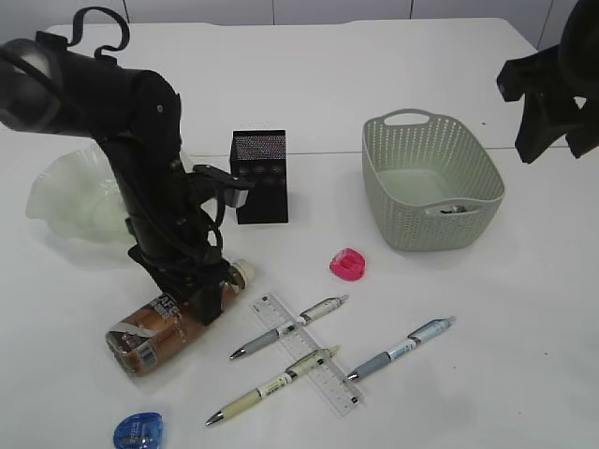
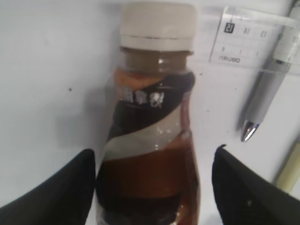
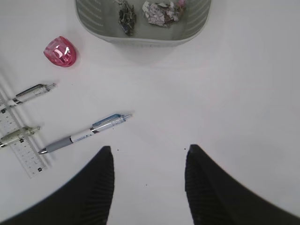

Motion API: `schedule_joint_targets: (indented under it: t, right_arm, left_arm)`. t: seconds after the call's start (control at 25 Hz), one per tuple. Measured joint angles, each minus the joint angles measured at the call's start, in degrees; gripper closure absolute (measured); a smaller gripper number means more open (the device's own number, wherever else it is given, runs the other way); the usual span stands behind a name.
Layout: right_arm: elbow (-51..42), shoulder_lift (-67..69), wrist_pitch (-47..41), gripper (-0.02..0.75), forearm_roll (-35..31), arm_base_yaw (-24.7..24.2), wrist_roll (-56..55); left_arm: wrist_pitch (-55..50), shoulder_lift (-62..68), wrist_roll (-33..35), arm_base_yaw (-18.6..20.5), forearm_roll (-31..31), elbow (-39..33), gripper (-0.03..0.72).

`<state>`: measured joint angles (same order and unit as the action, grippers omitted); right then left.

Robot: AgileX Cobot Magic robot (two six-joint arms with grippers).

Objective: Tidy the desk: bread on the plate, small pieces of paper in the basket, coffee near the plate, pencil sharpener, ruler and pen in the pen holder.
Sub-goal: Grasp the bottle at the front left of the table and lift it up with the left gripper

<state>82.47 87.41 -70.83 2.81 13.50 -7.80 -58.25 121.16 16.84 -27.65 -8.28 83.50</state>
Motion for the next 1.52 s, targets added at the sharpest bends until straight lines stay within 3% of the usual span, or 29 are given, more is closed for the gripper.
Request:
schedule_joint_targets:
  t: [0.52,0.72,0.96,1.32,1.52]
  right_arm:
    - [0.0,0.0,-0.1,0.372,0.0,0.0,0.6]
    - [0.0,0.0,-0.1,0.372,-0.1,0.0,0.7]
    - [0.0,0.0,-0.1,0.372,-0.1,0.0,0.7]
    - [0.0,0.0,-0.1,0.372,-0.1,0.0,0.7]
    - [0.0,0.0,-0.1,0.372,-0.1,0.0,0.7]
  left_arm:
    - [-0.5,3.3,0.1,-0.8,1.5,0.1,0.130]
    - [-1.0,3.3,0.1,-0.9,2.7,0.1,0.202]
    - [-3.6,3.3,0.1,-0.9,3.1,0.2,0.338]
    - [-5.9,3.3,0.1,-1.1,3.4,0.2,0.350]
    - [-6.9,0.4,-0.7,1.0,2.3,0.1,0.350]
